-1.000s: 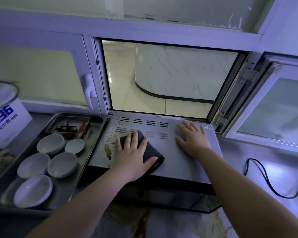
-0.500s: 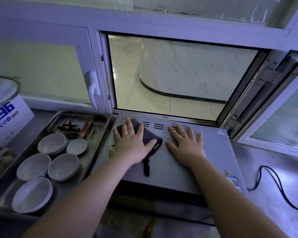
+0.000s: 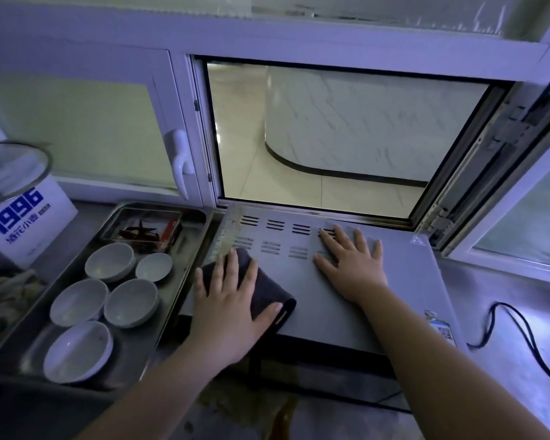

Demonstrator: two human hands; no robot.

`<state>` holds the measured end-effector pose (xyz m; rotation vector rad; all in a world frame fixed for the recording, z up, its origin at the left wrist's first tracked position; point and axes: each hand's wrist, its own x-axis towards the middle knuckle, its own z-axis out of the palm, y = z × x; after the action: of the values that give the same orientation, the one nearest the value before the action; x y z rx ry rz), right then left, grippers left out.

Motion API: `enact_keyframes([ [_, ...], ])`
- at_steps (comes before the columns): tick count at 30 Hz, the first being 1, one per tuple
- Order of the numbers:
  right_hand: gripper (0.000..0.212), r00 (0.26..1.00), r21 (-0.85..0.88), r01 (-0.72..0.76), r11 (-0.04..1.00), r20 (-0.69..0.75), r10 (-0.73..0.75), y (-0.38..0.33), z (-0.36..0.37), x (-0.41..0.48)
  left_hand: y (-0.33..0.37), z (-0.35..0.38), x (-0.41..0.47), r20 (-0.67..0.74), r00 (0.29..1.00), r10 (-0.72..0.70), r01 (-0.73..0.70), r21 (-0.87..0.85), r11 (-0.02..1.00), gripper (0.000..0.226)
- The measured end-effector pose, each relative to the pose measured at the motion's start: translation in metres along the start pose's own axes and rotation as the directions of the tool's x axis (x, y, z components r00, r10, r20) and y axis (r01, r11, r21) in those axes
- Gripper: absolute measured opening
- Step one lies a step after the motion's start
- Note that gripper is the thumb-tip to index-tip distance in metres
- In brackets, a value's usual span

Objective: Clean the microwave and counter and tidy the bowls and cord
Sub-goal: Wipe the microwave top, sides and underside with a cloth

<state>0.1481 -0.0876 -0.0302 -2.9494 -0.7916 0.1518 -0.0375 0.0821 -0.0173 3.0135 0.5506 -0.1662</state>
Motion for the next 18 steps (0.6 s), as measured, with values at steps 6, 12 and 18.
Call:
enact_keyframes([
  [6,0.063,1.0,-0.009,-0.002,1.0,-0.01,0.002,-0.003,0.0,-0.002,0.019,-0.008,0.079,-0.047,0.998,-0.05,0.05,-0.013,0.999,0.089],
  [12,0.064,1.0,-0.006,-0.007,1.0,0.001,0.007,-0.002,-0.001,-0.001,0.034,-0.029,0.179,0.025,0.999,-0.024,0.025,-0.038,0.999,0.089],
  [18,0.061,1.0,0.008,0.001,1.0,0.016,-0.002,0.0,-0.003,0.0,0.018,-0.013,0.102,-0.05,0.998,0.031,-0.032,-0.027,0.999,0.088],
])
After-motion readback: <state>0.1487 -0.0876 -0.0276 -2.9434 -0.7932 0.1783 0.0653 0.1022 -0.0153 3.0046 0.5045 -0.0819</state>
